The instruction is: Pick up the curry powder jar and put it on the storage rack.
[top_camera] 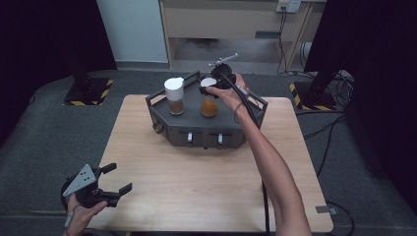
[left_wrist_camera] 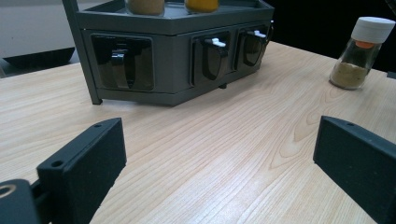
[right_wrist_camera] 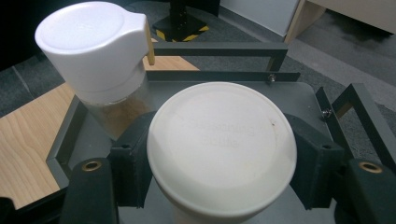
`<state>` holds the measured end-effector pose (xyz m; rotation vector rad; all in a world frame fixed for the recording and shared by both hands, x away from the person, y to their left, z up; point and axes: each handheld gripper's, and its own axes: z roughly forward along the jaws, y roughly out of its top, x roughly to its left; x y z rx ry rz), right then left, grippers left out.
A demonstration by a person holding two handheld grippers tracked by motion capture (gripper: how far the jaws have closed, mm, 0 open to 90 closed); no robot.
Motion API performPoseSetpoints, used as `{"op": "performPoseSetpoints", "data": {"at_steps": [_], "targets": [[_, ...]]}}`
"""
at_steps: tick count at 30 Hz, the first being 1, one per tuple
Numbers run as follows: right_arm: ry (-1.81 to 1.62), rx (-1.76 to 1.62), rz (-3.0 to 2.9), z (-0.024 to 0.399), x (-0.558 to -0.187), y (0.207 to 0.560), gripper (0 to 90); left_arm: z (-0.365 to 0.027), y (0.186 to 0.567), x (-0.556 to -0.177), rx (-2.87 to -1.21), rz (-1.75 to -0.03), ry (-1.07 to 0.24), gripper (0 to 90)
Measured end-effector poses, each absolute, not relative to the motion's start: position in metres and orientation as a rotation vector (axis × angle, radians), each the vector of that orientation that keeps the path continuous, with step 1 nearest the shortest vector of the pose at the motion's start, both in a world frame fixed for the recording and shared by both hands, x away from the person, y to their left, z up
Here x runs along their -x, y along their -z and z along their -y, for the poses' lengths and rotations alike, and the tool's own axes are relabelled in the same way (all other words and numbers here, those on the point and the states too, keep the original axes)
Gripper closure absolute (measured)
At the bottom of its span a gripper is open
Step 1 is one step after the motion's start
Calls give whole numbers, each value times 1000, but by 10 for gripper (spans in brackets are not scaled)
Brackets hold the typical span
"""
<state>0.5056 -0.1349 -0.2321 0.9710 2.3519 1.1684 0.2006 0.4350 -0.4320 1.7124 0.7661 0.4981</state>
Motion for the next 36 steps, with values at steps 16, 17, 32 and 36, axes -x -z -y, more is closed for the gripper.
{"op": "performPoseSetpoints", "data": {"at_steps": [16, 17, 32, 36], "targets": [[-1249, -976, -2245, 146, -490, 239, 103, -434, 432, -201, -1716, -760, -499, 15], [-1272, -960, -2213, 150, -484, 238, 97, -434, 431, -201, -1718, -760, -499, 15], [-1353, -882, -2179, 181, -448, 208, 49, -433, 431, -201, -1723, -753, -495, 15], [-1382, -859, -2164, 191, -438, 203, 45, -433, 431, -201, -1720, -754, -495, 15]]}}
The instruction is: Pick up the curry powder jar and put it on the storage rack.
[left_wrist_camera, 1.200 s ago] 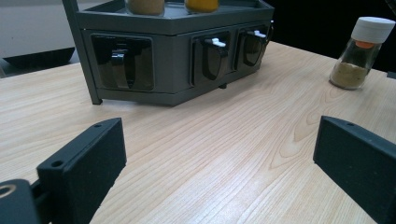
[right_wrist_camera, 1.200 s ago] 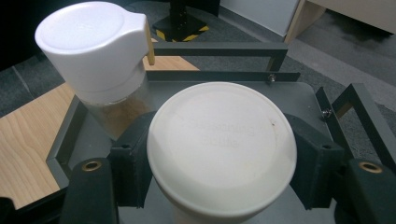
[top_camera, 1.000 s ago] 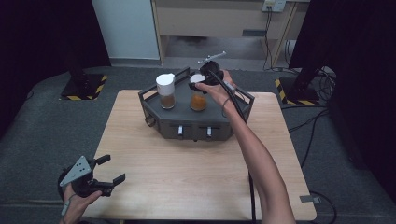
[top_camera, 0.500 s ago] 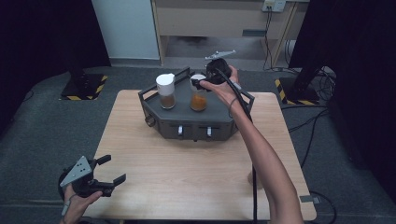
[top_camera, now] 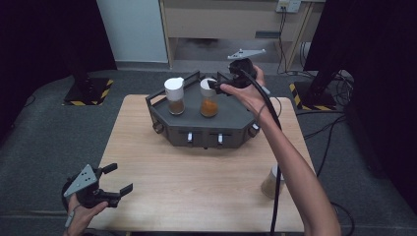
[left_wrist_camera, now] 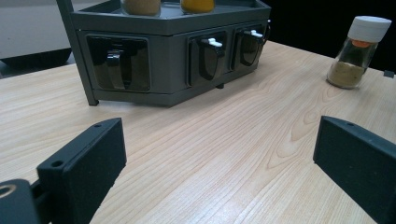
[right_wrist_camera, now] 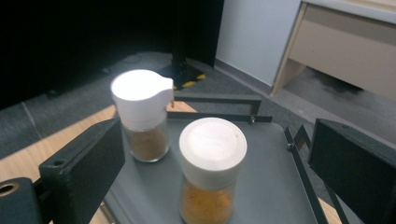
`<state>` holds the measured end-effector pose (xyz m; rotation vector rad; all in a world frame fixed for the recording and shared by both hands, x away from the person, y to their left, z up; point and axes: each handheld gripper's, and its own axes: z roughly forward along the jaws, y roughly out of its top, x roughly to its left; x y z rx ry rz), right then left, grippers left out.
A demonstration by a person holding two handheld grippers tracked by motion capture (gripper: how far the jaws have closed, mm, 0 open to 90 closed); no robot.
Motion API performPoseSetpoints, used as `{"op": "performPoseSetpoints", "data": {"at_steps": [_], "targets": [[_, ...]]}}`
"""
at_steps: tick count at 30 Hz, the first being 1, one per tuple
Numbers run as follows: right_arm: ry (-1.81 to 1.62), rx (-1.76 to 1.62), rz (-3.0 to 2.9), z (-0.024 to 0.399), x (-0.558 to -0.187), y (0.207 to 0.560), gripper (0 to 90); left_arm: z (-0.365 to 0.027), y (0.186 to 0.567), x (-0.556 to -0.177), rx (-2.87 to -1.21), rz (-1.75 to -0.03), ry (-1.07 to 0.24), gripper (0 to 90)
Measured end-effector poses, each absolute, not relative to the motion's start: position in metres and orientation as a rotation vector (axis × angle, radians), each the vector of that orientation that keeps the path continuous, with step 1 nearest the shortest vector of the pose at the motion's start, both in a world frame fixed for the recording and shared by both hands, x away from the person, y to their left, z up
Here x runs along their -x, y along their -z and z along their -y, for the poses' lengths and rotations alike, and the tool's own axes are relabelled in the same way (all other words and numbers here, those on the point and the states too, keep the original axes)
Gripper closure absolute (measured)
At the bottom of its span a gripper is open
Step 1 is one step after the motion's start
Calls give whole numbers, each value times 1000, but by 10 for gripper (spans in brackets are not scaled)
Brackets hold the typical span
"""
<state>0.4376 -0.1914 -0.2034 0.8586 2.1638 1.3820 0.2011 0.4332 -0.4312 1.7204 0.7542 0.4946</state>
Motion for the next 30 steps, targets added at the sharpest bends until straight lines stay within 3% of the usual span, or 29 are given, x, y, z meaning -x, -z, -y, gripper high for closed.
{"op": "performPoseSetpoints", "data": {"at_steps": [30], "targets": [[-1556, -745, -2052, 317, -318, 198, 42, -432, 430, -200, -1725, -761, -495, 15]]}}
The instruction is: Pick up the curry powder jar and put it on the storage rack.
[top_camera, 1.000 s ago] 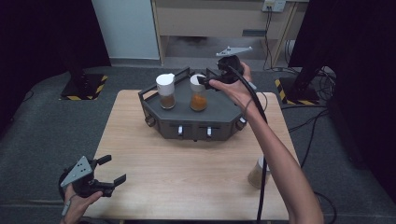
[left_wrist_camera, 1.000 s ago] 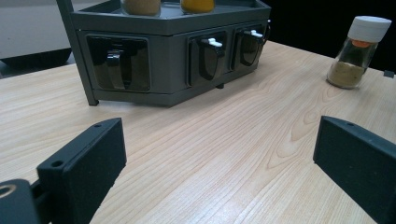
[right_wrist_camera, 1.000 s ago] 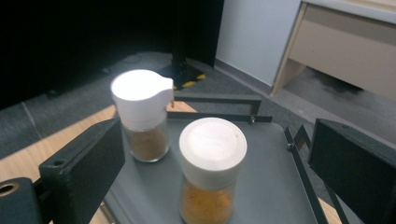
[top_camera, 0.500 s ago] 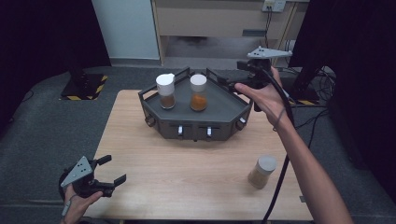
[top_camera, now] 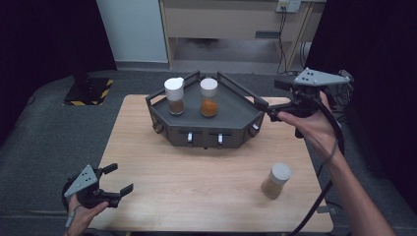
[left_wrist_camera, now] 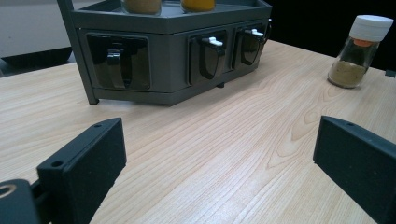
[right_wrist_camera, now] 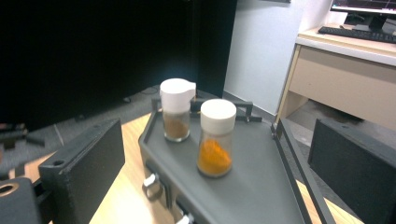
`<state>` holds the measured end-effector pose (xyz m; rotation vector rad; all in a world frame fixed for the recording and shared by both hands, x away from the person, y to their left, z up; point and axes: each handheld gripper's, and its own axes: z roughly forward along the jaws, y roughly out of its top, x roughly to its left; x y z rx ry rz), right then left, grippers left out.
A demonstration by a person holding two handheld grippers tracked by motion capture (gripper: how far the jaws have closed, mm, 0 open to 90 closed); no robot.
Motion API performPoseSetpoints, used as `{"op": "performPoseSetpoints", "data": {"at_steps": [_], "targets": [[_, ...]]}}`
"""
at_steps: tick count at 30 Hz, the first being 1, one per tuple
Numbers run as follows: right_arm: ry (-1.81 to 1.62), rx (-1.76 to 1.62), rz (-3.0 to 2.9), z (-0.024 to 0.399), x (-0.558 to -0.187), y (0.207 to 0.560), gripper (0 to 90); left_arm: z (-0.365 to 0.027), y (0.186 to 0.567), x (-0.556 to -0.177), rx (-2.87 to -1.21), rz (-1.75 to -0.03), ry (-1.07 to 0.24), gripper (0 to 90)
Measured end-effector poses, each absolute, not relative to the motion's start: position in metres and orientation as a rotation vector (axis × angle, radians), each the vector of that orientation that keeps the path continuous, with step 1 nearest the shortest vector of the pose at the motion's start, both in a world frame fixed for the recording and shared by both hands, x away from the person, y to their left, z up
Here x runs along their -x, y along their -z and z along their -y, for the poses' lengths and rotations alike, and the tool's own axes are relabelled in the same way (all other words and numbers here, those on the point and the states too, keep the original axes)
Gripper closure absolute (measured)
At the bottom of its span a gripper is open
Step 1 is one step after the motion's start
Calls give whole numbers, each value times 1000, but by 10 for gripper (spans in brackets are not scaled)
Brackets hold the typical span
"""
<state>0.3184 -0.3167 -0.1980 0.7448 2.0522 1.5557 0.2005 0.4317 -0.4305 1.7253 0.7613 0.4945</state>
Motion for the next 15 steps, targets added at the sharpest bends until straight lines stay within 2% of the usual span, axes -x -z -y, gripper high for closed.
{"op": "performPoseSetpoints", "data": {"at_steps": [15], "targets": [[-1498, -608, -2088, 353, -265, 235, 41, -431, 431, -200, -1724, -765, -497, 15]]}}
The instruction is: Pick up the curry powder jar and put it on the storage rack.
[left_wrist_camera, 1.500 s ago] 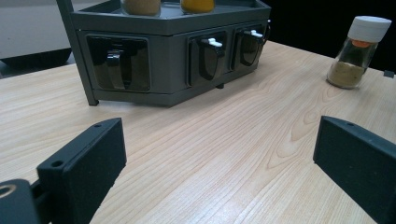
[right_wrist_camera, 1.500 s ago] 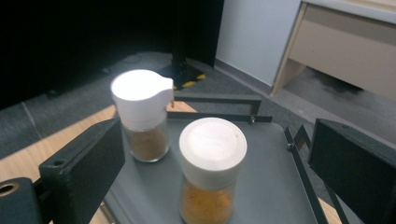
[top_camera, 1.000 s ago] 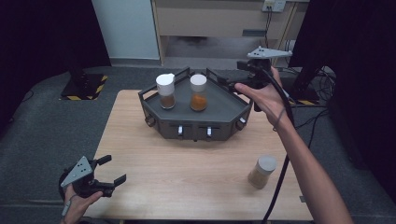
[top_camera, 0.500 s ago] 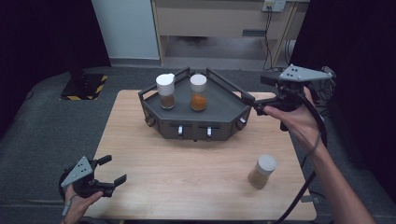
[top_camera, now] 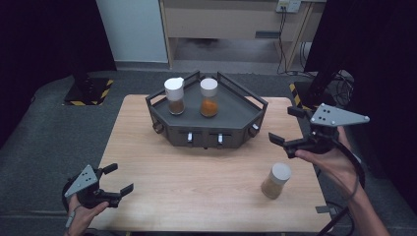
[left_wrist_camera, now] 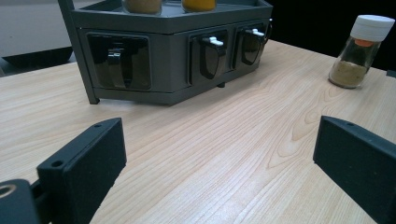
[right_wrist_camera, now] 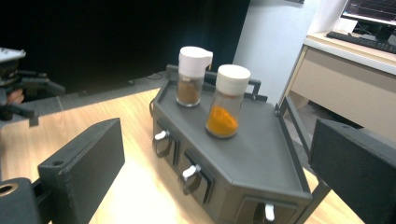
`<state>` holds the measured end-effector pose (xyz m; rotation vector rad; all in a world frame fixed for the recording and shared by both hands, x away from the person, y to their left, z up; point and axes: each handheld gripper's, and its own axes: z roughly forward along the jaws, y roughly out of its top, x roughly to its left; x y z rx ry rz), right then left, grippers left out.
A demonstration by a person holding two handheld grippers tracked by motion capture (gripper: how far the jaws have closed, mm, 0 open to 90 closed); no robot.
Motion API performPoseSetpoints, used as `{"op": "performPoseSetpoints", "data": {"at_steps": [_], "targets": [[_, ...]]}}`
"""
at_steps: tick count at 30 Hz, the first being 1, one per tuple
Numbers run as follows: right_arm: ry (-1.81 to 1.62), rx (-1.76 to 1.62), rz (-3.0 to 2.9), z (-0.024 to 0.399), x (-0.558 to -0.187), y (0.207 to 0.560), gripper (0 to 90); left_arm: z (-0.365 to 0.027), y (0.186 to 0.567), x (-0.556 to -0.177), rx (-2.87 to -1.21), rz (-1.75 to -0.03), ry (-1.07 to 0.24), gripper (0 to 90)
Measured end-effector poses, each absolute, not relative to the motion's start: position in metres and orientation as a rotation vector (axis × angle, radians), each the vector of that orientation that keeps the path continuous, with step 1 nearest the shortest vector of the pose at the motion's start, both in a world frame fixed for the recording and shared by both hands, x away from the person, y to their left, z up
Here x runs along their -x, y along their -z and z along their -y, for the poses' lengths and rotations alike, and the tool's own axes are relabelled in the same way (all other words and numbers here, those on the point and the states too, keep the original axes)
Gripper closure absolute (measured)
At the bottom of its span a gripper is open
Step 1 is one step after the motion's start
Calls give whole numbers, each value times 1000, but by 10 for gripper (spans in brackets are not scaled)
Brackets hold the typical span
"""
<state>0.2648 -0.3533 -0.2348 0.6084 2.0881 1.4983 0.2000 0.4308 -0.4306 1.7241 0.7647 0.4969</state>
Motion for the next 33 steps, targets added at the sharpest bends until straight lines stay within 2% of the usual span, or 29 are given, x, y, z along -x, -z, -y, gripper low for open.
{"op": "performPoseSetpoints", "data": {"at_steps": [33], "targets": [[-1420, -882, -1871, 388, -151, 376, 45, -430, 430, -198, -1728, -769, -505, 15]]}}
